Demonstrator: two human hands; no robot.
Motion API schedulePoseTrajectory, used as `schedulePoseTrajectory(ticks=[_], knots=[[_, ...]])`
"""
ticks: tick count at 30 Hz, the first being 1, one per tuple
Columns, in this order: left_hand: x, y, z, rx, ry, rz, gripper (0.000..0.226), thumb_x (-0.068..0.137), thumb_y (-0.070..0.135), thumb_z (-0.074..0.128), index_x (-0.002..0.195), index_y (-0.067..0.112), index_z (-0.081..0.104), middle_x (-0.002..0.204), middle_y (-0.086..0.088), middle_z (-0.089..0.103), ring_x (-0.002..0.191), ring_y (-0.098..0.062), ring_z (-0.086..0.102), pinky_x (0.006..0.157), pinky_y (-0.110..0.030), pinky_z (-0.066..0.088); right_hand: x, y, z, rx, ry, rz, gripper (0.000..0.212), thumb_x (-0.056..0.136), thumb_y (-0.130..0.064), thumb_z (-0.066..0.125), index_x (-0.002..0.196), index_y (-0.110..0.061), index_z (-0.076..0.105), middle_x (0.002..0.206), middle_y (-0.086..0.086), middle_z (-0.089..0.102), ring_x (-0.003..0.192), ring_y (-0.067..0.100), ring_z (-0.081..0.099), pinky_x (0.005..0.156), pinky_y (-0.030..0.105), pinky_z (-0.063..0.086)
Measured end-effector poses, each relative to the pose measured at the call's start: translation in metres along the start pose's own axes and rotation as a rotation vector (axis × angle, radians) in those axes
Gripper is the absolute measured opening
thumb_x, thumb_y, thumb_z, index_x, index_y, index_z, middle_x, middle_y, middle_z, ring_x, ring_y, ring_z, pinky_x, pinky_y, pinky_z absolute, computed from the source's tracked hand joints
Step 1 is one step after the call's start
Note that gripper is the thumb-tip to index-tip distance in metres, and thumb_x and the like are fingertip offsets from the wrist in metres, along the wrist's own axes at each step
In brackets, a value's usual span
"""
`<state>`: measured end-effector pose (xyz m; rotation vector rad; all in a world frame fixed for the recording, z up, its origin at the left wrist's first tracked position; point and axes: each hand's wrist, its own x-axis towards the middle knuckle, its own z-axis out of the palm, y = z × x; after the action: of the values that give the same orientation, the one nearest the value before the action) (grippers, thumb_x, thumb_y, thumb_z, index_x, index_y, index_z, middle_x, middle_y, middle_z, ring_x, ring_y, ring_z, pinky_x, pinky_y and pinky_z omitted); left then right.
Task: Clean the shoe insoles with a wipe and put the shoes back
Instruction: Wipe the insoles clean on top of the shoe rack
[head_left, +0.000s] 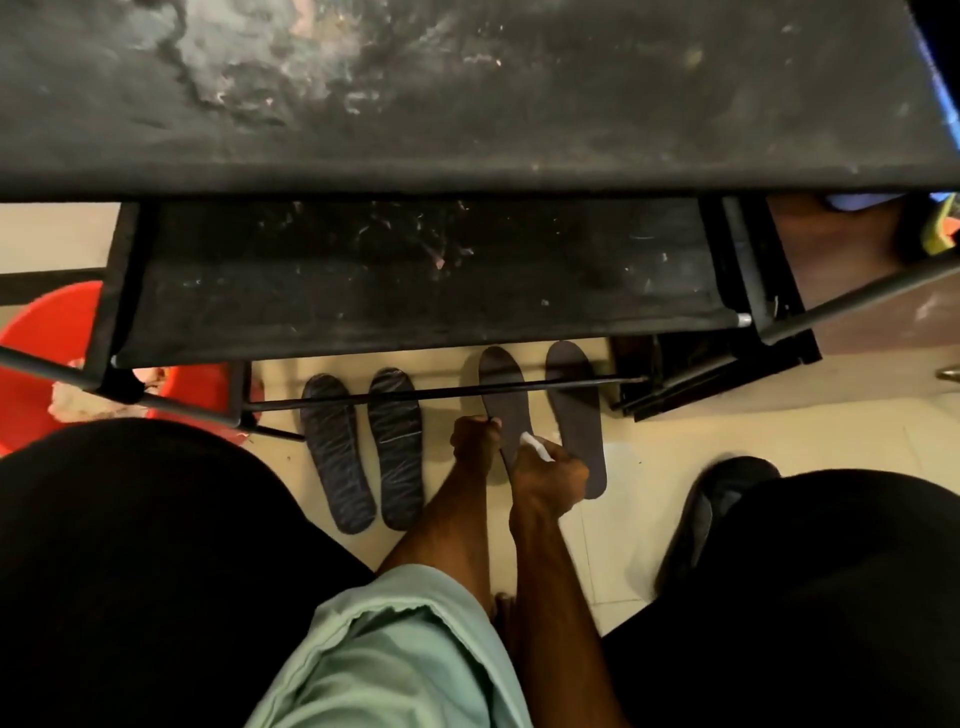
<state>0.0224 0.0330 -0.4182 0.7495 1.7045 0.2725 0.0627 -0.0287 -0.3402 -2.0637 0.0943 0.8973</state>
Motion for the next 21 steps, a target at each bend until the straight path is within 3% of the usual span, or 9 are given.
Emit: schedulePoseTrajectory(ticks=[4,8,10,14,18,21], knots=[[0.011,-0.001,-0.001,0.002,-0.011,-0.013,0.037,0.101,0.020,0.055,0.131,0.000,0.060,0.130,-0.023,0.063,0.120,-0.040,0.061,0.092,-0.041,0.052,0.009,-0.003,0.001,0.015,-0.016,-0.063,0.016,0.089,-0.016,0.079,0.100,-0.005,0.080,0.093,0.009,0.077,0.090,0.025,0.072,0.083,0.034,0.060],[0.019,0.001,0.005,0.095,0.030,-0.009,0.034,0.102,0.022,0.055,0.126,0.001,0.064,0.125,-0.020,0.066,0.116,-0.035,0.064,0.091,-0.036,0.051,0.016,-0.007,0.003,0.085,-0.017,-0.090,0.018,0.090,-0.014,0.078,0.102,0.000,0.079,0.092,0.009,0.075,0.089,0.023,0.072,0.061,0.009,0.049],[0.022,0.000,0.007,0.208,0.074,0.004,0.032,0.103,0.025,0.053,0.120,0.001,0.067,0.121,-0.018,0.068,0.114,-0.030,0.063,0.098,-0.034,0.048,0.017,-0.005,0.004,0.088,-0.030,-0.093,0.018,0.090,-0.013,0.078,0.102,0.000,0.078,0.092,0.009,0.074,0.088,0.022,0.071,0.057,0.005,0.047],[0.023,-0.004,0.013,0.238,0.097,0.038,0.032,0.101,0.024,0.059,0.120,0.000,0.066,0.121,-0.016,0.069,0.113,-0.027,0.064,0.098,-0.031,0.047,0.018,-0.002,0.005,0.074,-0.034,-0.105,0.021,0.091,-0.013,0.078,0.106,0.000,0.076,0.094,0.008,0.073,0.087,0.021,0.069,0.054,0.002,0.047],[0.024,-0.005,0.015,0.338,0.153,0.090,0.039,0.101,0.024,0.060,0.130,0.000,0.059,0.133,-0.017,0.062,0.124,-0.029,0.057,0.101,-0.032,0.042,0.019,0.002,0.006,0.054,-0.035,-0.105,0.022,0.090,-0.016,0.079,0.107,-0.002,0.077,0.096,0.010,0.075,0.090,0.023,0.071,0.063,0.013,0.051],[0.028,-0.007,0.014,0.379,0.150,0.097,0.048,0.102,0.029,0.057,0.140,0.001,0.049,0.141,-0.016,0.054,0.131,-0.027,0.051,0.104,-0.029,0.038,0.018,0.003,0.007,0.048,-0.040,-0.119,0.024,0.090,-0.017,0.079,0.107,-0.001,0.077,0.096,0.010,0.076,0.092,0.025,0.073,0.062,0.009,0.051]])
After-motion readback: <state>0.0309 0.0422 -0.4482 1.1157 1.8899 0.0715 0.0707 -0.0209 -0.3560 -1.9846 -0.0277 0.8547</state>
